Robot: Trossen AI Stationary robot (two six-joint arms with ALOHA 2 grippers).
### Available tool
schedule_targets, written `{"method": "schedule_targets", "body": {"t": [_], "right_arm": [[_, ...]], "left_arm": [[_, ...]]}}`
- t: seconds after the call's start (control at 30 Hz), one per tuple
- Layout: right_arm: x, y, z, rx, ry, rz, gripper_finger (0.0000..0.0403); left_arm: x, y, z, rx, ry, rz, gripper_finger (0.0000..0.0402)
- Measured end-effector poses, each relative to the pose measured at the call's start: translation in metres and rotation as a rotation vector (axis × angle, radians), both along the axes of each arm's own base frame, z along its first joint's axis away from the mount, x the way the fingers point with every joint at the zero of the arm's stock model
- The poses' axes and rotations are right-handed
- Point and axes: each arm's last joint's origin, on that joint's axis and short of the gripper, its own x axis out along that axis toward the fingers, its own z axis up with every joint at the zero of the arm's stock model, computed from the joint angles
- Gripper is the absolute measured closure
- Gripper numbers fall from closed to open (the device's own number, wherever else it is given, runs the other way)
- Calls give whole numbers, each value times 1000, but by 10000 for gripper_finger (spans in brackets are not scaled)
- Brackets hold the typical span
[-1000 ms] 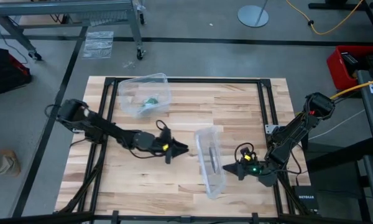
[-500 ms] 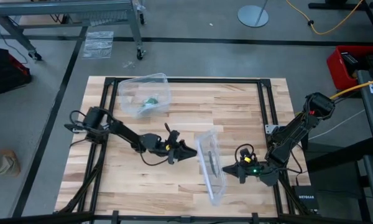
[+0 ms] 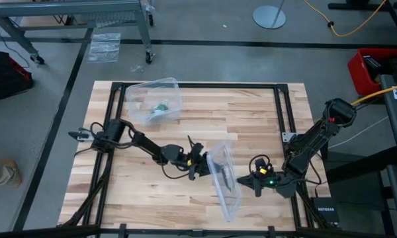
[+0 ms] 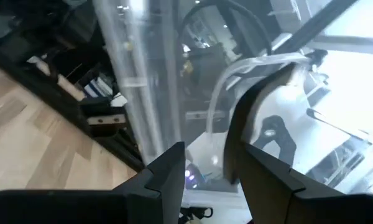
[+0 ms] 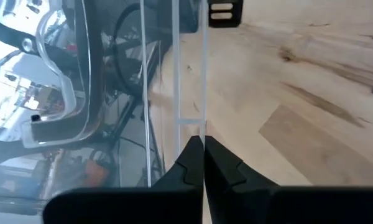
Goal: Roll bandage
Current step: Close the transparent bin with the transparent bin cover
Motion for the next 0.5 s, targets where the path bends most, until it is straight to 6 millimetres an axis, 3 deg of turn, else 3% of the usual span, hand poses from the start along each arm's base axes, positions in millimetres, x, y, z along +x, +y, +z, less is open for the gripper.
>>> {"method": "schedule_targets", "body": {"t": [0.5], "right_arm": [[-2,-2,-5,-51,39,0,403]], "left_arm": [[9,-2,2,167,-72,-19,265]]}}
